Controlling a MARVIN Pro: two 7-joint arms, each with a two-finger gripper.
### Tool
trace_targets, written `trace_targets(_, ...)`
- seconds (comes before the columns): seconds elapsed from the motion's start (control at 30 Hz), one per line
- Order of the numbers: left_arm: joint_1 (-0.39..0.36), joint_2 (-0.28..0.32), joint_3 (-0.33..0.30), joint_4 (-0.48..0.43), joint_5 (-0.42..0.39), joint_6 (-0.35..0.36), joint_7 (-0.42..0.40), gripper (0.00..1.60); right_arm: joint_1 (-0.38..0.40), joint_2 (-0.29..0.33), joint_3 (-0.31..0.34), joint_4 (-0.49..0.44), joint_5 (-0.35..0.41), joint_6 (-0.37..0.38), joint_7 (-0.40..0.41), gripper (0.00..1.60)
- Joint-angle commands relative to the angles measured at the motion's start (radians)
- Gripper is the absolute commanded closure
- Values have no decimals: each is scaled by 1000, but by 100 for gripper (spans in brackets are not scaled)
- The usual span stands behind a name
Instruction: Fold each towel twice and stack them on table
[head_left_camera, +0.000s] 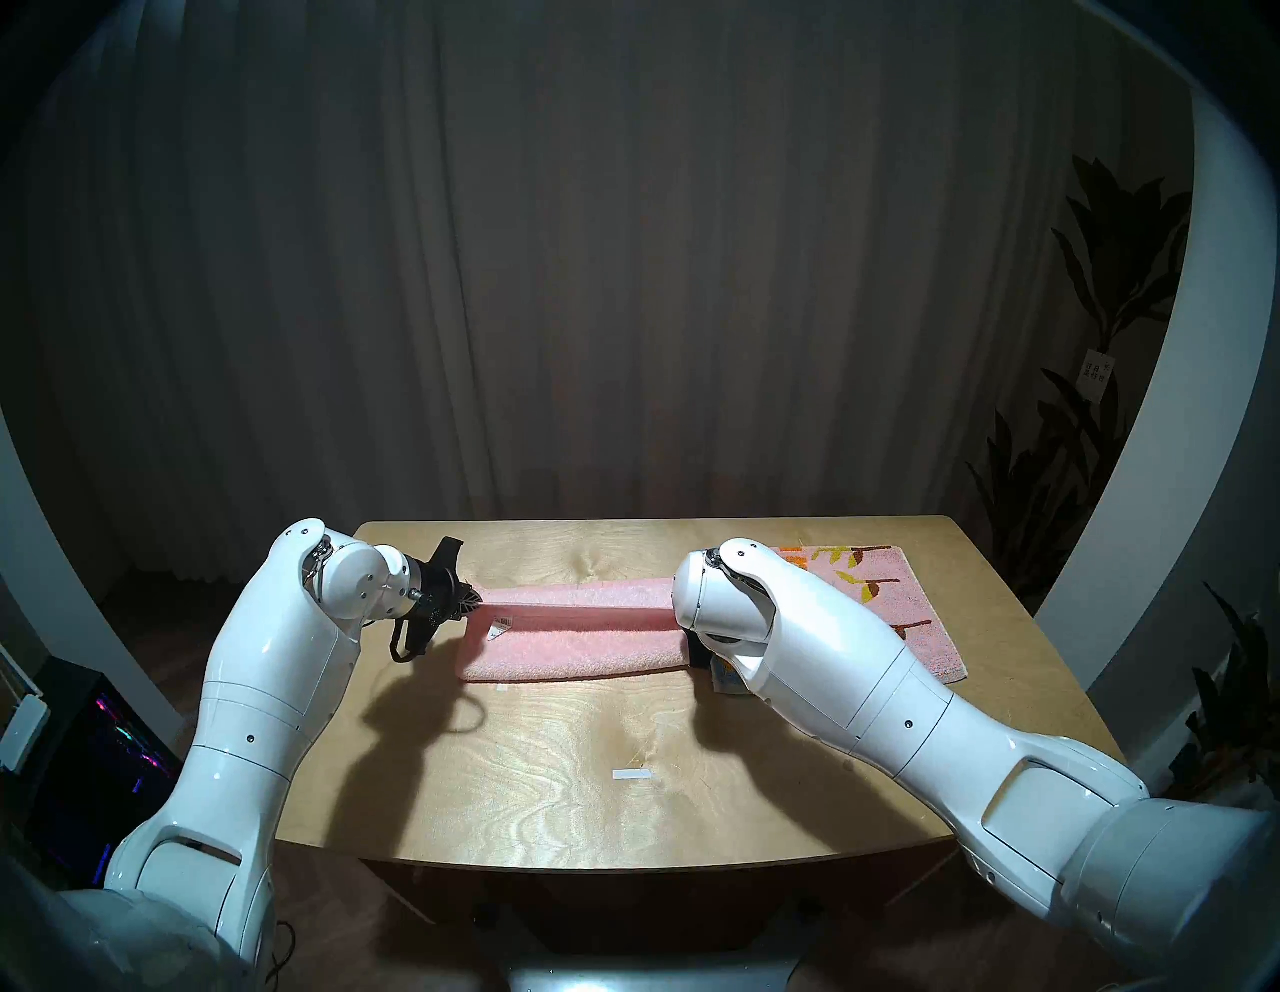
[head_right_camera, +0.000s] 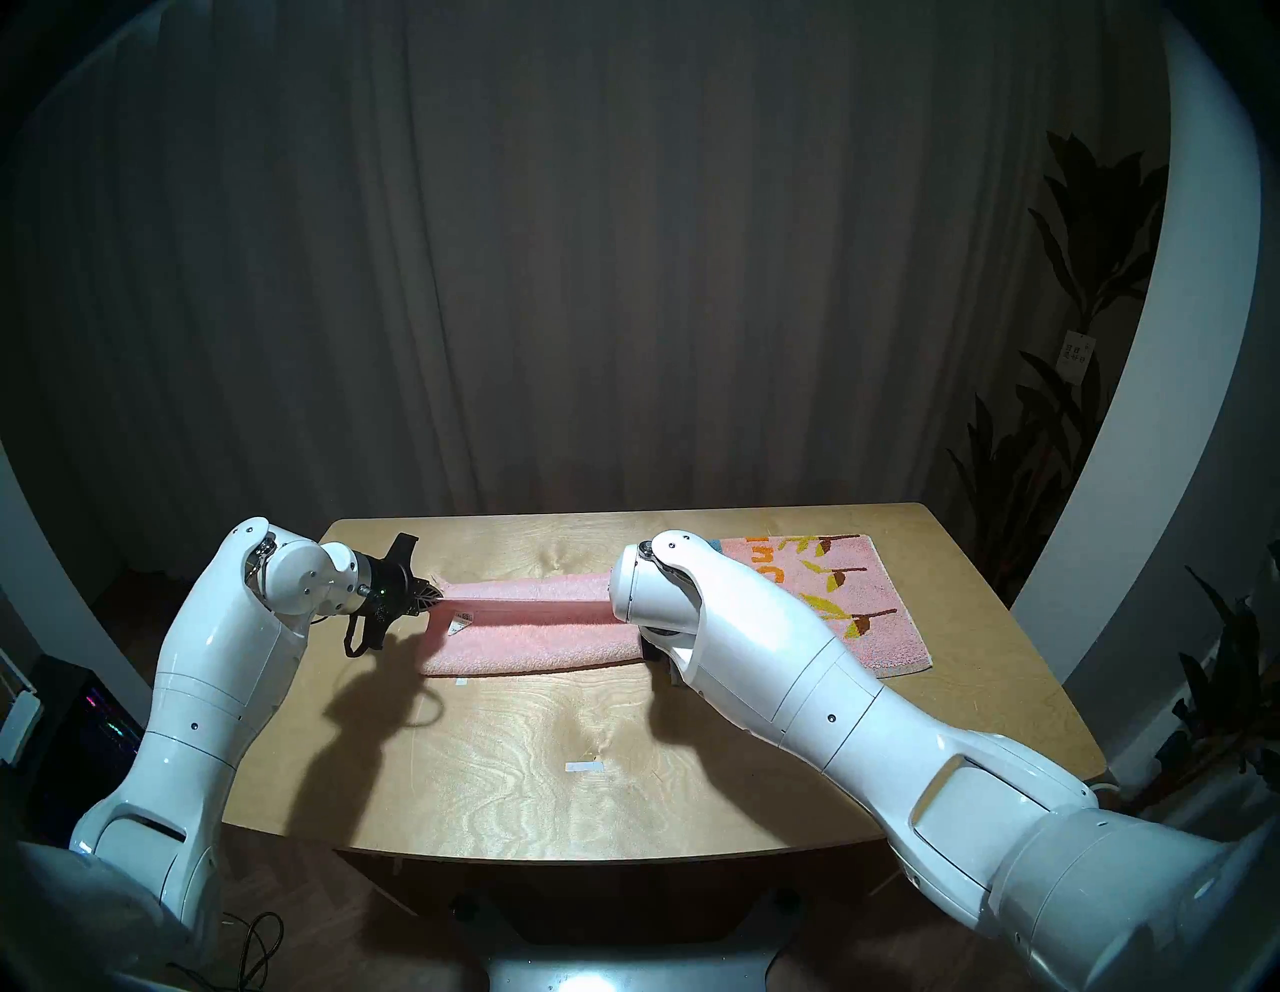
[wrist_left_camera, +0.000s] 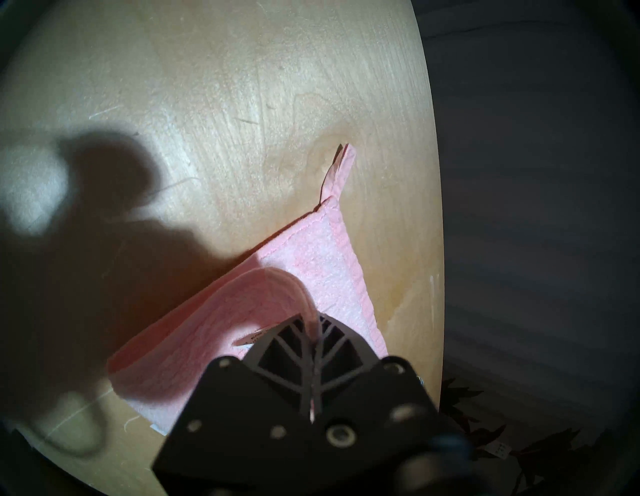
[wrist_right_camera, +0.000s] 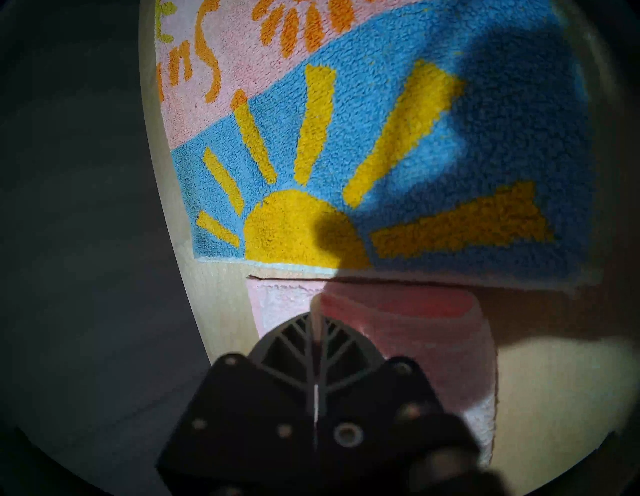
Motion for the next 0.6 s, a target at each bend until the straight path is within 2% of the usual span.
trace_targets(0.0, -93, 2, -1, 20, 20, 0, -19, 160, 47, -38, 14, 41, -9, 7, 30, 160)
trace_targets(0.27, -136, -6, 16, 79, 45, -6, -37, 160, 68, -65, 26, 100, -5, 25, 50, 160)
trace_targets(0.57, -194, -22, 54, 206, 94, -11, -79, 160, 114, -127, 34, 253, 1, 70, 75, 160)
